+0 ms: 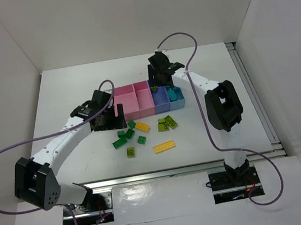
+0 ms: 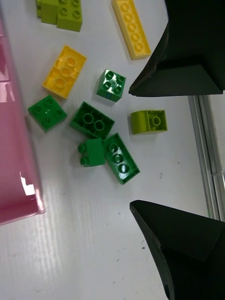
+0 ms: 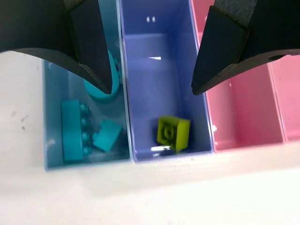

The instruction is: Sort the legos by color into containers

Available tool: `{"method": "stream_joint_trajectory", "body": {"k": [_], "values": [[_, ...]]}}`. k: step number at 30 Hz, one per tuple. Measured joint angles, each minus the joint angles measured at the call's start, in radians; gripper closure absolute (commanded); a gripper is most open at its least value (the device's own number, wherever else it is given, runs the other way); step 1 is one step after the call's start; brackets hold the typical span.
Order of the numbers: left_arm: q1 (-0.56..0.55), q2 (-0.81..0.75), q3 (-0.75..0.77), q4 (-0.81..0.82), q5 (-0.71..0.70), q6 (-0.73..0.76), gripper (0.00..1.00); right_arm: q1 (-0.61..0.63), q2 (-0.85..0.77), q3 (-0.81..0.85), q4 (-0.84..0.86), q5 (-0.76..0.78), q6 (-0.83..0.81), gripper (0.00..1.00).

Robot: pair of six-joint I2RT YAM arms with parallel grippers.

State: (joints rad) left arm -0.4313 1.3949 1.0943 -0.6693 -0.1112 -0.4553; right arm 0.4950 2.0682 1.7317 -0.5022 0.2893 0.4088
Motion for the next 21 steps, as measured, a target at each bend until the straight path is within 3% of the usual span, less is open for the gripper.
{"method": "stream_joint_trajectory", "body": {"k": [10,15,21], "values": [[-0.182,-0.054,-0.213,-0.019,0.023,-0.135,0.17,0.008,-0.34,-0.372,0.048,0.018,0.025,0.26],[-0.232,-0.033,-0.238,0.0,0.031,-0.179,0.21,0.009,-0.418,-0.431,0.047,0.04,0.036,0.26],[-0.243,0.014,-0.245,0.084,0.031,-0.182,0.34,0.009,-0.418,-0.444,0.045,0.053,0.039,0.26]]}}
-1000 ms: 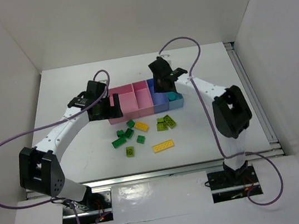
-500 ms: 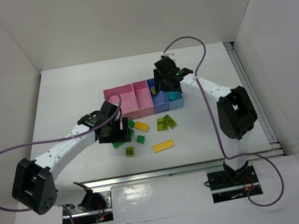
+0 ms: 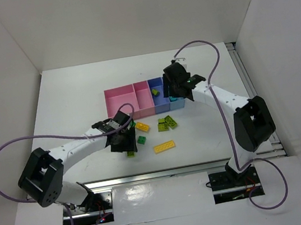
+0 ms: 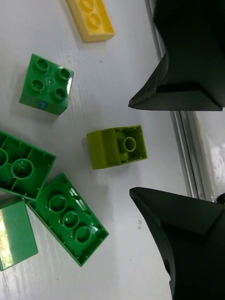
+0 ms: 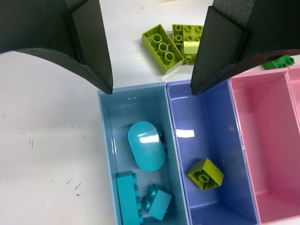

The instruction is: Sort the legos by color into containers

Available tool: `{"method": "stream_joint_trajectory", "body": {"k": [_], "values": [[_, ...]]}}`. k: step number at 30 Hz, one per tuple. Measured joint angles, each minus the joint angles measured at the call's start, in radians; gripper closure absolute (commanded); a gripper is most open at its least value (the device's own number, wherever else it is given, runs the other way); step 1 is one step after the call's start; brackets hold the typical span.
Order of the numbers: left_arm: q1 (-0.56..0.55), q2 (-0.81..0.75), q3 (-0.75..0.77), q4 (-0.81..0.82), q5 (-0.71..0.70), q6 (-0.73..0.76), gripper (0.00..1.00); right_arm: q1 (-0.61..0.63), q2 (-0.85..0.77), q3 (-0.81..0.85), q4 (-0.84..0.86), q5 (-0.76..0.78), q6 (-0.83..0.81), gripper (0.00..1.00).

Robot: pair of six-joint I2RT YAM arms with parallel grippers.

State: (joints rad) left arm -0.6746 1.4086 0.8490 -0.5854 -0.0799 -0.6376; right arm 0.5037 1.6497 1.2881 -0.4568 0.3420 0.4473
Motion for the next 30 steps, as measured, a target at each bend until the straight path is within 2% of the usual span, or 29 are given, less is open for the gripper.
{"method": "stream_joint_trajectory", "body": {"k": [5,7,9,12,15,17,24,30], "values": [[-0.005,0.062,-0.002,0.034,0.0,0.0,0.37,0.0,0.0,-0.008,0.0,0.0,0.0,0.26],[-0.005,0.081,-0.002,0.043,0.0,-0.001,0.47,0.0,0.0,-0.014,0.001,0.001,0.0,0.26],[-0.005,0.096,-0.003,0.047,0.0,-0.001,0.64,0.0,0.0,-0.025,0.0,0.001,0.0,0.26],[-0.005,0.101,0.0,0.048,0.001,0.003,0.77,0.0,-0.003,-0.038,0.0,0.004,0.0,0.26],[-0.006,0.101,0.022,0.024,0.004,0.01,0.84,0.0,-0.011,-0.043,-0.001,0.008,0.0,0.26],[-0.007,0.101,0.069,-0.011,0.006,0.018,0.84,-0.006,-0.028,-0.053,-0.002,0.011,0.0,0.26],[0.005,0.129,0.422,-0.086,0.008,0.082,0.83,-0.019,-0.145,-0.117,-0.005,0.009,0.0,0.24],[0.035,0.377,0.815,-0.083,0.008,0.117,0.83,-0.019,-0.233,-0.224,-0.029,-0.021,0.02,0.23]]}}
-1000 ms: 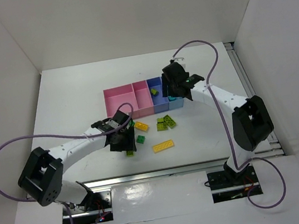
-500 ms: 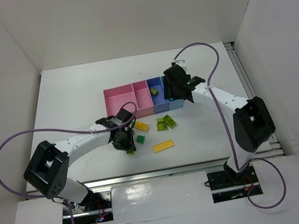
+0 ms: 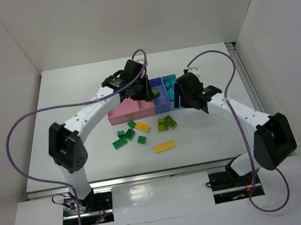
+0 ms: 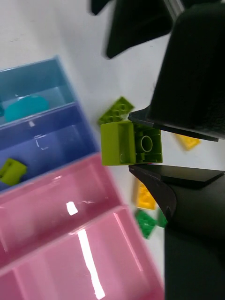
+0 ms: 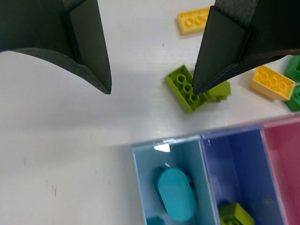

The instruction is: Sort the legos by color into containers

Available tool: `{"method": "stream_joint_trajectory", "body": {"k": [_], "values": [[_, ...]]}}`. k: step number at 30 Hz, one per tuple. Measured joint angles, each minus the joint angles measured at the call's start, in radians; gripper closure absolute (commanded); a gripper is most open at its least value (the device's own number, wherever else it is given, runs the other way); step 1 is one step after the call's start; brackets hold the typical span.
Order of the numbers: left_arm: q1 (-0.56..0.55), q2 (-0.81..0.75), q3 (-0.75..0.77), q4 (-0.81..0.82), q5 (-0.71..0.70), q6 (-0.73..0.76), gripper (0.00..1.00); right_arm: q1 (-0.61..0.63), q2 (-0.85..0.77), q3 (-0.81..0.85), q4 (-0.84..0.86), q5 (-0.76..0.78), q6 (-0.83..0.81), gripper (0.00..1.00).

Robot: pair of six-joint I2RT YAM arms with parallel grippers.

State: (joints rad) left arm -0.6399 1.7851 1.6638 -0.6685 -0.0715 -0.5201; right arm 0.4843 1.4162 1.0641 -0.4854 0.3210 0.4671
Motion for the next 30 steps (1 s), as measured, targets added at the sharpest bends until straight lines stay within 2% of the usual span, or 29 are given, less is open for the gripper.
{"method": "stream_joint_trajectory", "body": {"k": [5,7,8,9,11,15,18,21,27,30], "values": [[0.011,0.264,0.259,-0.012,-0.004,0.017,0.83,0.013,-0.074,-0.065,-0.054,-0.018,0.041,0.23],[0.016,0.361,0.359,-0.02,-0.009,0.024,0.73,0.029,-0.109,-0.089,-0.066,-0.026,0.057,0.23],[0.017,0.403,0.405,-0.026,-0.013,0.026,0.62,0.039,-0.127,-0.103,-0.071,-0.034,0.064,0.23],[0.018,0.446,0.454,-0.031,-0.015,0.032,0.36,0.052,-0.148,-0.117,-0.076,-0.043,0.071,0.23],[0.019,0.512,0.542,-0.045,-0.018,0.05,0.3,0.077,-0.184,-0.144,-0.082,-0.063,0.082,0.22],[0.022,0.548,0.611,-0.069,-0.01,0.053,0.29,0.132,-0.205,-0.174,-0.083,-0.093,0.092,0.22],[0.023,0.515,0.592,-0.071,-0.009,0.072,0.32,0.166,-0.179,-0.185,-0.079,-0.102,0.093,0.22],[0.024,0.425,0.499,-0.082,-0.011,0.08,0.32,0.172,-0.103,-0.182,-0.062,-0.101,0.076,0.19],[0.046,0.107,0.167,-0.062,-0.028,0.099,0.32,0.174,0.139,-0.122,-0.031,-0.095,0.017,0.17],[0.098,-0.045,0.012,-0.053,-0.027,0.098,0.32,0.172,0.2,-0.112,-0.009,-0.092,-0.01,0.2]]}}
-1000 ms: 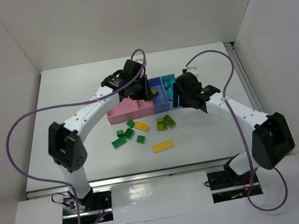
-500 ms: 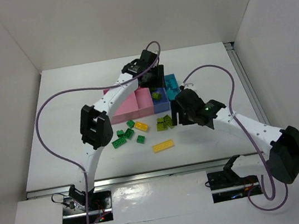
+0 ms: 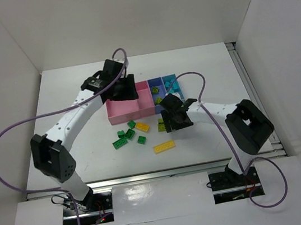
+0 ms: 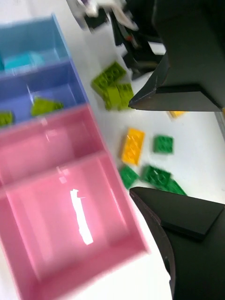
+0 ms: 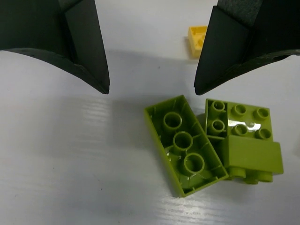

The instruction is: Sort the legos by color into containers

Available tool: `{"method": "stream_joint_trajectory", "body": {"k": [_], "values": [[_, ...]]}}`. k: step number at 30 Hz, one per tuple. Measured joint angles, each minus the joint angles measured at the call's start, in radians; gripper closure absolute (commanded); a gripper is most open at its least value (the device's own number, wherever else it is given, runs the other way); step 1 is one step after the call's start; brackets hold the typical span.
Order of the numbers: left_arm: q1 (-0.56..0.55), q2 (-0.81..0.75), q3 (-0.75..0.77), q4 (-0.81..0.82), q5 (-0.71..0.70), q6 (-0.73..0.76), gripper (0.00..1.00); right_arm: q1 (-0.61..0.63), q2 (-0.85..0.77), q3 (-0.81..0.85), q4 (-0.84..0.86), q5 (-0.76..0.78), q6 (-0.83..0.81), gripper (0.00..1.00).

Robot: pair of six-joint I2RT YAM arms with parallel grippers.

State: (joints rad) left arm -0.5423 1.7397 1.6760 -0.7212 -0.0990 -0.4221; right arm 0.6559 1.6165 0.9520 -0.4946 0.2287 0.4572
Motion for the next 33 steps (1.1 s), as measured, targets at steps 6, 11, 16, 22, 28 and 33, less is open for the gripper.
{"method": "stream_joint_trajectory", "body": {"k": [6,11,16,22,28,33], "values": [[0.079,-0.124,-0.146,-0.003,-0.007,-0.002,0.32,-0.006,0.09,0.048,0.056,0.021,-0.034,0.27],[0.082,-0.122,-0.161,-0.003,0.001,0.0,0.32,-0.013,0.122,0.072,0.101,0.019,-0.063,0.47],[0.083,-0.116,-0.161,-0.001,0.016,0.001,0.32,-0.021,0.121,0.079,0.135,0.0,-0.066,0.65],[0.09,-0.11,-0.161,0.0,0.026,0.005,0.34,-0.013,-0.006,0.055,0.104,0.006,-0.068,0.66],[0.096,-0.111,-0.209,0.006,0.013,0.031,0.38,-0.011,-0.232,0.084,0.074,0.052,-0.069,0.66],[0.102,-0.119,-0.369,-0.003,0.0,0.03,0.38,-0.028,-0.08,0.259,0.08,0.09,-0.109,0.65]]}}
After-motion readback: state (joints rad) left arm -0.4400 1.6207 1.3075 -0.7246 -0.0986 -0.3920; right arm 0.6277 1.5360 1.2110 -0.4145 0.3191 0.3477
